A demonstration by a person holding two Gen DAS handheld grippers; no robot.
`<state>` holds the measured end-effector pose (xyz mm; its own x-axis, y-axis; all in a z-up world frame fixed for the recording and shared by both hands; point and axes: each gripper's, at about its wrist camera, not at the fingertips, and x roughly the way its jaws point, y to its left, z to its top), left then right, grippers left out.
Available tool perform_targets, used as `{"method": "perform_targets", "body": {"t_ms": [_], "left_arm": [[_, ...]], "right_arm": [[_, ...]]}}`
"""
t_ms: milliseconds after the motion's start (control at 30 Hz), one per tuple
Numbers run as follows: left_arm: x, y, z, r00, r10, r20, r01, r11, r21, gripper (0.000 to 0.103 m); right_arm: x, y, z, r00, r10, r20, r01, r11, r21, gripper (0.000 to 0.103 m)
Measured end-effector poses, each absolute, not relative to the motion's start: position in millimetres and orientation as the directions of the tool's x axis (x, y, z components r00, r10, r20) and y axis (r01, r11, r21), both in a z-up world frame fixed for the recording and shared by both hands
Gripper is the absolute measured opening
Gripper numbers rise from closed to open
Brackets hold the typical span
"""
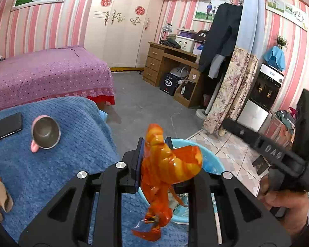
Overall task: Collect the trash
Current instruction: 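Carry both bags to the blue wastebasket and release them inside, then return both tools over the remaining trash on the bed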
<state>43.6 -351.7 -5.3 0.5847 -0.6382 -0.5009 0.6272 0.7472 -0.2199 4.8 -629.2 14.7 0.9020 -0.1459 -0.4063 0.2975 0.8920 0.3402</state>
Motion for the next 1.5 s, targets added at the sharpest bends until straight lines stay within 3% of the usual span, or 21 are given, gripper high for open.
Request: {"method": "perform_targets", "body": {"t_ms": [267,367,433,467,767,1133,1233,1500], "left_arm": [[42.7,-392.4,-16.4,0.533,-0.659,-0.530,0.664,0.715,-0.221,0.020],[43.1,-407.9,-17.8,0.521,-0.661,-0.539,0.677,0.705,-0.210,0.041],[43.2,-411.9,-18.1,0.534,-0.649,-0.541,0.671,0.715,-0.196,0.076],[44.1,-407.7,-17.8,0.549,-0.646,-0.530,0.661,0.724,-0.199,0.078],[51.5,-332.9,-8.3,0.638,-0.569,-0.519,0.568,0.803,-0.181,0.079],[52.9,-117.8,-8.4,0.822,-0.245,-0.514,0.229,0.969,-0.096,0.082],[54.2,-62.5,-22.2,0.830,-0.188,-0.525,0.130,0.981,-0.145,0.082],[57.6,-14.6,-38.0,0.822,-0.134,-0.554,0.056,0.986,-0.155,0.083]], "right_arm": [[-16.2,-657.4,14.8,0.913,-0.199,-0.356,0.348,0.836,0.424,0.070],[-19.1,-662.1,13.1,0.911,-0.213,-0.352,0.363,0.820,0.443,0.070],[-17.6,-662.7,13.0,0.911,-0.214,-0.353,0.364,0.820,0.442,0.070],[-17.7,-662.3,12.9,0.911,-0.213,-0.353,0.362,0.822,0.440,0.070],[-3.7,-636.9,18.3,0.928,-0.147,-0.342,0.289,0.862,0.416,0.070],[25.2,-552.4,23.9,0.935,-0.002,-0.353,0.135,0.926,0.352,0.070],[35.7,-514.7,22.7,0.928,0.032,-0.371,0.089,0.948,0.307,0.070],[56.1,-400.6,8.1,0.887,0.160,-0.433,-0.066,0.972,0.225,0.070]]}}
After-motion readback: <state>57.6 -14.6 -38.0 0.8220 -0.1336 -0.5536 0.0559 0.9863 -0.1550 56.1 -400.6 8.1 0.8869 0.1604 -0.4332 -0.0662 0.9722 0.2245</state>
